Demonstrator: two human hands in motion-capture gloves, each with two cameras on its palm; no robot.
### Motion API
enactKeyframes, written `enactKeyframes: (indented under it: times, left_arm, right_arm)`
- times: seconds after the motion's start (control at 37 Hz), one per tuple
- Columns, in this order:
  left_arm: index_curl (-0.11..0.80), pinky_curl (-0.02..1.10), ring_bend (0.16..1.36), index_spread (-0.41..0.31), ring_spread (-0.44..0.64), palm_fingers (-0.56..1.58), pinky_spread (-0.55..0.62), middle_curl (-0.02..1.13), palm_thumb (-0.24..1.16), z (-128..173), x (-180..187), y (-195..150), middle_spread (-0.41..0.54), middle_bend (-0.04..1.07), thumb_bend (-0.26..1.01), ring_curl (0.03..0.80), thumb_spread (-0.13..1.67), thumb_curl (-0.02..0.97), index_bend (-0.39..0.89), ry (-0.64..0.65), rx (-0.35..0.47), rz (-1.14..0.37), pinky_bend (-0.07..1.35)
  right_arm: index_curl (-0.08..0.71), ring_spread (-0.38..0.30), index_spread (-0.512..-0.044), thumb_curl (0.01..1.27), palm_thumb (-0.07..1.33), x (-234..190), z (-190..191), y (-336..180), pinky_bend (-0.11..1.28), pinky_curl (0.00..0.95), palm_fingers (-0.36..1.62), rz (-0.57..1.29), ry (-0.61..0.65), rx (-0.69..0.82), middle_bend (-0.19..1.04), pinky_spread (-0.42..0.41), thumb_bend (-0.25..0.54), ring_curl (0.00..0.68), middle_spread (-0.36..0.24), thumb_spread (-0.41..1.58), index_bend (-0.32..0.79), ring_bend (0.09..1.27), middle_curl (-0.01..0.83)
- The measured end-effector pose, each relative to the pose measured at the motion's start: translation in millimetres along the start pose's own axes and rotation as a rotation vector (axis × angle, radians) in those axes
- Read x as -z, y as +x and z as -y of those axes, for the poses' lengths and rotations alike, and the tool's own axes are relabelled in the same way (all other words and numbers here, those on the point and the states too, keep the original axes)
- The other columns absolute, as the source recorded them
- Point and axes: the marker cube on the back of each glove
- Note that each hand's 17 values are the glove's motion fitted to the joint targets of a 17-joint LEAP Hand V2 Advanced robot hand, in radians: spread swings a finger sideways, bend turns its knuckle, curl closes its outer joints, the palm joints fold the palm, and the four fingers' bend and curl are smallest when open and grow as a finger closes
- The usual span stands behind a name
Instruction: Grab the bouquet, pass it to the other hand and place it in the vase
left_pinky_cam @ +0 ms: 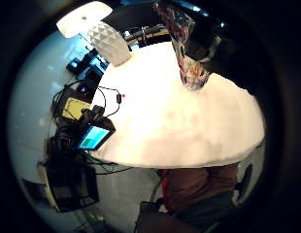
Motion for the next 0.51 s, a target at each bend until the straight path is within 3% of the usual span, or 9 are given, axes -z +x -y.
enactKeyframes:
  times: [0.11, 0.32, 0.4, 0.51]
  left_arm:
    - [0.269, 0.37, 0.61, -0.112, 0.17, 0.38, 0.27, 0.3, 0.13, 11, 14, 10, 0.055, 0.17, -0.03, 0.307, 1.02, 0.285, 0.13, 0.012, -0.013, -0.024, 0.5]
    - [0.271, 0.37, 0.61, -0.11, 0.16, 0.39, 0.26, 0.3, 0.14, 42, 72, 54, 0.057, 0.17, -0.02, 0.309, 1.02, 0.287, 0.13, 0.122, -0.096, -0.108, 0.5]
    - [0.271, 0.37, 0.61, -0.11, 0.16, 0.4, 0.26, 0.3, 0.14, 52, 93, 74, 0.051, 0.18, -0.02, 0.307, 1.02, 0.287, 0.13, 0.152, -0.139, -0.224, 0.49]
    - [0.268, 0.36, 0.62, -0.112, 0.13, 0.45, 0.24, 0.31, 0.16, 70, 115, 103, 0.032, 0.2, -0.02, 0.309, 1.02, 0.291, 0.12, 0.138, -0.197, -0.485, 0.48]
  right_arm:
    - [0.291, -0.198, -0.267, 0.56, 0.94, 17, 7, -4, 0.7, 0.437, 1.41, 0.093, 0.057, -0.021, 0.68, -0.259, -0.019, 0.522, -0.181, 0.76, 0.2, 0.93, 0.515]
    - [0.35, -0.193, -0.265, 0.59, 0.94, 100, 8, -17, 0.73, 0.461, 1.39, 0.484, 0.173, -0.065, 0.71, -0.272, -0.025, 0.538, -0.175, 0.71, 0.2, 0.97, 0.542]
    - [0.369, -0.191, -0.264, 0.61, 0.94, 133, 4, -28, 0.74, 0.466, 1.39, 0.647, 0.216, -0.054, 0.72, -0.274, -0.026, 0.54, -0.174, 0.7, 0.2, 0.98, 0.549]
    - [0.39, -0.19, -0.26, 0.62, 0.94, 175, -4, -45, 0.75, 0.471, 1.38, 0.843, 0.295, -0.017, 0.72, -0.276, -0.026, 0.542, -0.173, 0.69, 0.19, 0.98, 0.556]
